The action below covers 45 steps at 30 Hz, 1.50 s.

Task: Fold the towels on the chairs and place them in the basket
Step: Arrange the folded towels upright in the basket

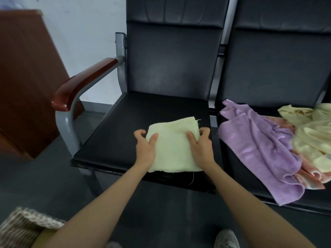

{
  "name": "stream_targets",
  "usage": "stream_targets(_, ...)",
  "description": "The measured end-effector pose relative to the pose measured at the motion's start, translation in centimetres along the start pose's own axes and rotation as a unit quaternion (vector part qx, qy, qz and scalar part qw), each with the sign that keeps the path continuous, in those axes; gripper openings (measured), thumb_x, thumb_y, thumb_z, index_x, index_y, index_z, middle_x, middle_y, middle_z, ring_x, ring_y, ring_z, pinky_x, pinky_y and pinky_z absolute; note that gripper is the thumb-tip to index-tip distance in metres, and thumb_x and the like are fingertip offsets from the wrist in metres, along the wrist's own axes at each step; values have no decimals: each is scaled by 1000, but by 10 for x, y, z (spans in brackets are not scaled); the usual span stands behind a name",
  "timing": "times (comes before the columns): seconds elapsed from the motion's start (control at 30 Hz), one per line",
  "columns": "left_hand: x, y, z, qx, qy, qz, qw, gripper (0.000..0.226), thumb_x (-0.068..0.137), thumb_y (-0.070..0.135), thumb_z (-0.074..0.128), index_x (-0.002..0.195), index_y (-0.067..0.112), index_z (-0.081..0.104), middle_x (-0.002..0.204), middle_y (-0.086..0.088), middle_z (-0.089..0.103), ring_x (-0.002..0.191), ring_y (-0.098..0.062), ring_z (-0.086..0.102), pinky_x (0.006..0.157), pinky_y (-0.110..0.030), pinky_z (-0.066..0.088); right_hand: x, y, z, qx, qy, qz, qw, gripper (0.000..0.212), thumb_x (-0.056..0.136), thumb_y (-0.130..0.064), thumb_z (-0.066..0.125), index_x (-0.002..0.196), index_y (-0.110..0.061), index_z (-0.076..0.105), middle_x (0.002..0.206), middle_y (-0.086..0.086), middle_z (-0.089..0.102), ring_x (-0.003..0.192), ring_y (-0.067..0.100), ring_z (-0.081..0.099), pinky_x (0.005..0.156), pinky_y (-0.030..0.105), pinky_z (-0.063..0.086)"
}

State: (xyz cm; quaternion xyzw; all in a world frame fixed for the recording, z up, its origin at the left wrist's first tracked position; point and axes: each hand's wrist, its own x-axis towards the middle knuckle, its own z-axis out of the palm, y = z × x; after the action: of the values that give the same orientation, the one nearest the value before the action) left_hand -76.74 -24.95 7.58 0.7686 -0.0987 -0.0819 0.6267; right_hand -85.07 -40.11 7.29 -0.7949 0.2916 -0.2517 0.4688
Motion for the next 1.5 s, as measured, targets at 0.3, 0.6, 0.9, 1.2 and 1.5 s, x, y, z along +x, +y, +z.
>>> stream_targets(0.3, 13, 14, -17, -47, -172, 43, 983, 20, 95, 21, 55, 103, 35, 67, 117, 13, 61, 111, -6, 54, 96, -24, 44, 10, -10, -37, 139, -110, -8, 984, 22, 101, -21, 42, 104, -24, 64, 104, -17, 60, 94, 1, 53, 76, 6, 42)
stream_targets(0.6, 13, 19, -30, 132, -275, 47, 951, 77, 74, 15, 79, 139, 36, 41, 129, 3, 41, 117, -14, 45, 103, -30, 40, 5, -5, -74, 49, -321, 8, 946, 66, 73, -2, 77, 129, -26, 52, 120, -8, 57, 98, -1, 60, 81, 16, 50)
stream_targets(0.9, 0, 31, -12, 247, -169, 174, 938, 56, 87, 23, 66, 139, 23, 45, 98, 3, 39, 93, -12, 43, 73, -15, 34, 12, -14, -71, -172, -116, -92, 974, 55, 76, -13, 75, 125, -24, 55, 115, -5, 58, 103, 11, 51, 82, 19, 37)
stream_targets(1.2, 4, 32, -21, 272, -66, 268, 922, 30, 72, 26, 80, 97, 15, 67, 95, 4, 44, 92, -12, 43, 80, -25, 39, 7, -17, -76, -158, -72, -138, 975, 18, 78, -20, 74, 91, -29, 65, 96, -10, 40, 98, 10, 42, 81, 15, 34)
stream_targets(1.5, -5, 33, -17, -65, -197, 88, 974, 23, 87, 13, 65, 100, 21, 47, 98, 7, 57, 93, -7, 58, 72, -23, 50, -7, -23, -59, 206, -49, -33, 977, 25, 85, 0, 54, 81, -25, 57, 74, -18, 62, 71, -6, 56, 68, 19, 46)
